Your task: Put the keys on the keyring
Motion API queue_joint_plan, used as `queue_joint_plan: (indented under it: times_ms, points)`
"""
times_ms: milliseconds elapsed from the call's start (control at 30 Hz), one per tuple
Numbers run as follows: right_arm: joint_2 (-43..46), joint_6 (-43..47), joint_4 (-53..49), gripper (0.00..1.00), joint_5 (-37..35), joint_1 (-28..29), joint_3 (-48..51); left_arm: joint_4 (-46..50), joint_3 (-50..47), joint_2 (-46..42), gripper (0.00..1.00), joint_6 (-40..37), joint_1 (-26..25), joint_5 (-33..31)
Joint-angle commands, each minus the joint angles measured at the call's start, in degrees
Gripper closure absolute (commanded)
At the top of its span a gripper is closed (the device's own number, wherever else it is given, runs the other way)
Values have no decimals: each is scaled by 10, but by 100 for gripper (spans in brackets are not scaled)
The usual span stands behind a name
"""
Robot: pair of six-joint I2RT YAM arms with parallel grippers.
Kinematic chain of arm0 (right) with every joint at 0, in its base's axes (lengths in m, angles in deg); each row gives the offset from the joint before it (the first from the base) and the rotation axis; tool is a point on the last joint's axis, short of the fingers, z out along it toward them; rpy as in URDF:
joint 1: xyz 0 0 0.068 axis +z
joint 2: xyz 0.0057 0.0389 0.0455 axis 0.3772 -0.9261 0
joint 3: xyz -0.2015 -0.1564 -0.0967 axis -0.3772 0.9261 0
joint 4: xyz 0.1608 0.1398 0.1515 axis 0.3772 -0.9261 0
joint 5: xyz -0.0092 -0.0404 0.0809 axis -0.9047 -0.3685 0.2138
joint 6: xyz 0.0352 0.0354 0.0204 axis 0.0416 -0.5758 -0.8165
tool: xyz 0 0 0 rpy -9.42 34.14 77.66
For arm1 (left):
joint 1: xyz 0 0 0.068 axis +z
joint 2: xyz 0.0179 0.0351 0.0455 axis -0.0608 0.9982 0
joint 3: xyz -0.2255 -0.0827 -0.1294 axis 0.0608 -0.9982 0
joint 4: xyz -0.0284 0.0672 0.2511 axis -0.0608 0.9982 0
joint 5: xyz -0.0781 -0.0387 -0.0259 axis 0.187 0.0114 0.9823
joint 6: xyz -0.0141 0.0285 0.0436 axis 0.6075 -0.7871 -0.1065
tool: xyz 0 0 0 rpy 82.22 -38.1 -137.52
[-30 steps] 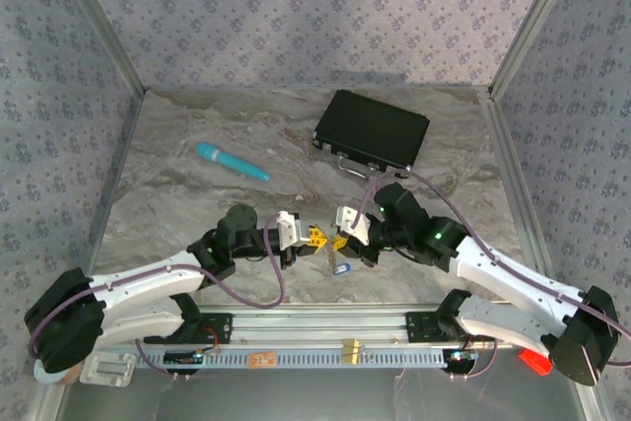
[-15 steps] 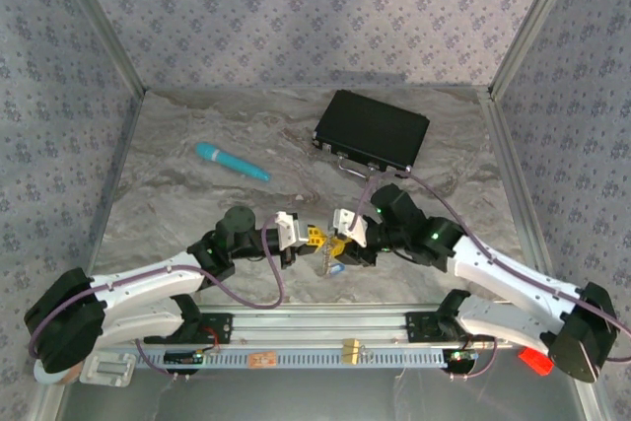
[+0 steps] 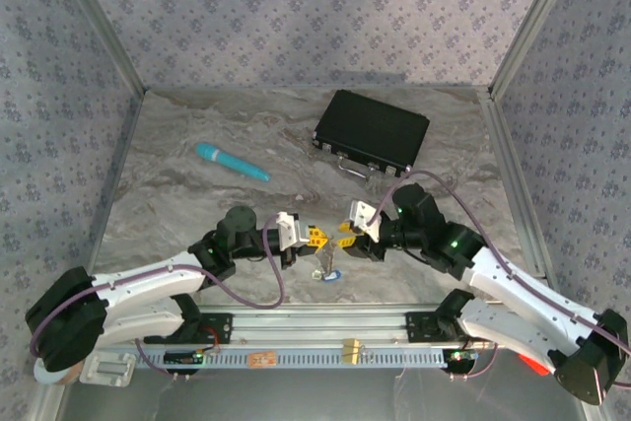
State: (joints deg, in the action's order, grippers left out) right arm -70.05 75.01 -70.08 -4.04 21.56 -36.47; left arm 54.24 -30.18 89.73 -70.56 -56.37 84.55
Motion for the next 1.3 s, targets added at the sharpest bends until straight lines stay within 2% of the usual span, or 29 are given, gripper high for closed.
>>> queue_joint_plan:
  times_ms: [0, 133, 467, 600, 633, 667, 733, 800, 967, 1267]
  points:
    - [-11, -17, 35, 69, 30, -2, 5, -25, 7, -3, 100, -1, -2, 21]
    - [-23, -19, 51, 71, 46, -2, 6, -24, 8, -3, 100, -2, -2, 21]
    - [-55, -11, 51, 84, 69, -1, -4, -35, 6, -4, 100, 2, -2, 22]
    - [-59, 3, 32, 100, 70, -1, -17, -30, 6, -6, 100, 3, -2, 15]
    - [-60, 9, 20, 100, 66, -2, -24, -23, 7, -6, 100, 5, -2, 6]
    - [-59, 17, 4, 100, 61, -1, -31, -13, 9, -7, 95, 5, -2, -6]
    - [-63, 37, -33, 100, 45, 0, -47, 14, 13, -9, 78, 1, -2, -29]
    - [-71, 63, -78, 100, 23, 6, -66, 45, 19, -13, 72, -8, -2, -39]
    - [-106, 115, -158, 100, -27, 22, -112, 94, 33, -14, 73, -27, -2, -42]
    - [-158, 146, -165, 100, -41, 49, -150, 58, 33, -1, 75, -16, -3, -11]
